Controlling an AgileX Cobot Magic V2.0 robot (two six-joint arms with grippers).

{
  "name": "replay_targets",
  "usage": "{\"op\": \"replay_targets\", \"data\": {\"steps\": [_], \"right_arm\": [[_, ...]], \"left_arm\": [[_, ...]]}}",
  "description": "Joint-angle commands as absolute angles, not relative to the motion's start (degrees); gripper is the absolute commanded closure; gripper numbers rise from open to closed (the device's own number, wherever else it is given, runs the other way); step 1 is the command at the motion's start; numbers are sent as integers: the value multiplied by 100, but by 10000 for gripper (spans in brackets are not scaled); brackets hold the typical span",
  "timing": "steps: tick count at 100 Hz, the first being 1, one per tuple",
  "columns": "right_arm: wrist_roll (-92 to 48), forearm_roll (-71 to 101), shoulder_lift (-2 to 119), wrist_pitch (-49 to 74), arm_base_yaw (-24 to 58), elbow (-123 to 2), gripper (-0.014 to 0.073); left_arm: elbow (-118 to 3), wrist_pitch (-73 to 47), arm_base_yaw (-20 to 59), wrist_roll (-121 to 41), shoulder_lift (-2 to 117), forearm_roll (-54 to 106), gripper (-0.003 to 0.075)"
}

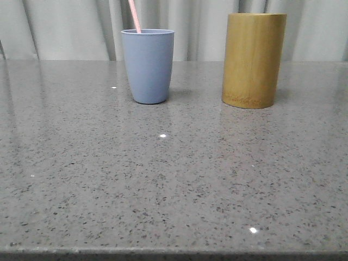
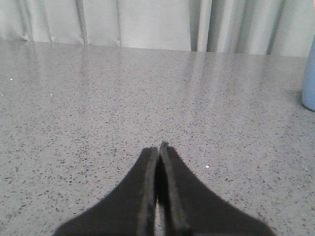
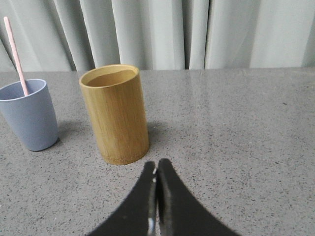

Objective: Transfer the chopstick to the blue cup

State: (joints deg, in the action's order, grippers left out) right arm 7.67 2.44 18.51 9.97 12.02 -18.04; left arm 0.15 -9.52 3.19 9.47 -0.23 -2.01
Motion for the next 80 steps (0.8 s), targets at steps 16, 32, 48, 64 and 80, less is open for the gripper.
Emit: {"op": "replay_targets", "data": {"steps": [16,32,48,64,80], "right_arm": [[748,172,1483,-96,728,-1193,691],[748,154,1048,-125,276,-694,691],[748,130,618,-125,11,-236,691],[748,62,200,-125,-121,168,691],[748,-58,-195,77,-135,162,691]], "left_arm": [[64,-458,286,992,-219,-151,739],[64,-458,286,992,-219,-151,739],[64,-458,286,992,-219,-151,739],[64,-458,286,992,-219,-151,739],[64,-458,286,992,-219,-151,739]]}}
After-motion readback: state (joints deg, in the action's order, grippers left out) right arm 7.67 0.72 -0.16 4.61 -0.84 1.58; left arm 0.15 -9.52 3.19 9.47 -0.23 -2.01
